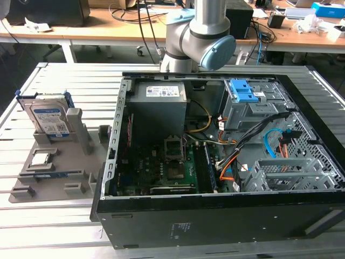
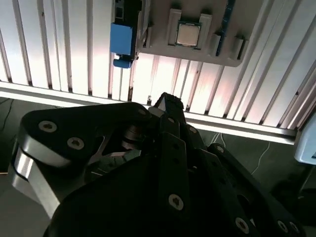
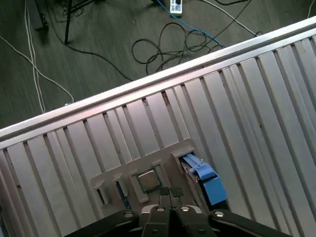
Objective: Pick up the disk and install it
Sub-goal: 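Pick up the disk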
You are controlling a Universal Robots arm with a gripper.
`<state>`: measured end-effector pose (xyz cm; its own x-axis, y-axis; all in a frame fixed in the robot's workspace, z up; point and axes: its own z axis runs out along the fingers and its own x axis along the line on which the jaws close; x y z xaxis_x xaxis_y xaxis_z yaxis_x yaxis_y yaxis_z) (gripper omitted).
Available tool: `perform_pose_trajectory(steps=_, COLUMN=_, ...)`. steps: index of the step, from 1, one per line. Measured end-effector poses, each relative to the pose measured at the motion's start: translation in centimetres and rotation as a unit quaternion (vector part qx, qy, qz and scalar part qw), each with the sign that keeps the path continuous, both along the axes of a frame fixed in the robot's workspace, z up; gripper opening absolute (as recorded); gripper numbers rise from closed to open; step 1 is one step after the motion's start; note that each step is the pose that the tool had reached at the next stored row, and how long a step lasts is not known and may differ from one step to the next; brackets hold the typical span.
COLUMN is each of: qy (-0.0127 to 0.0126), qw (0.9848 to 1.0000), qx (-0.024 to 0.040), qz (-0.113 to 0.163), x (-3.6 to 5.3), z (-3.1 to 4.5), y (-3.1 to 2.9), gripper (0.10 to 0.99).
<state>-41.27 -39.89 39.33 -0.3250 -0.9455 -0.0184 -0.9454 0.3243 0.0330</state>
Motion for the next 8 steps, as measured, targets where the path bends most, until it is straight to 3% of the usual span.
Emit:
perform_pose_trajectory(steps=2, qy=0.0000, qw=0.9998, qx=0.0000, qz=0.017, x=0.00, z=0.00, y=0.00, gripper=0.106)
perform_pose_trajectory(steps=5, qy=0.0000, qw=0.9984, qx=0.0000, qz=0.056, x=0.00, z=0.00, y=0.00, gripper=0.106)
perform_pose_trajectory(steps=8, qy=0.0000, qw=0.9960, qx=0.0000, qz=0.089, x=0.00, z=0.00, y=0.00, gripper=0.106)
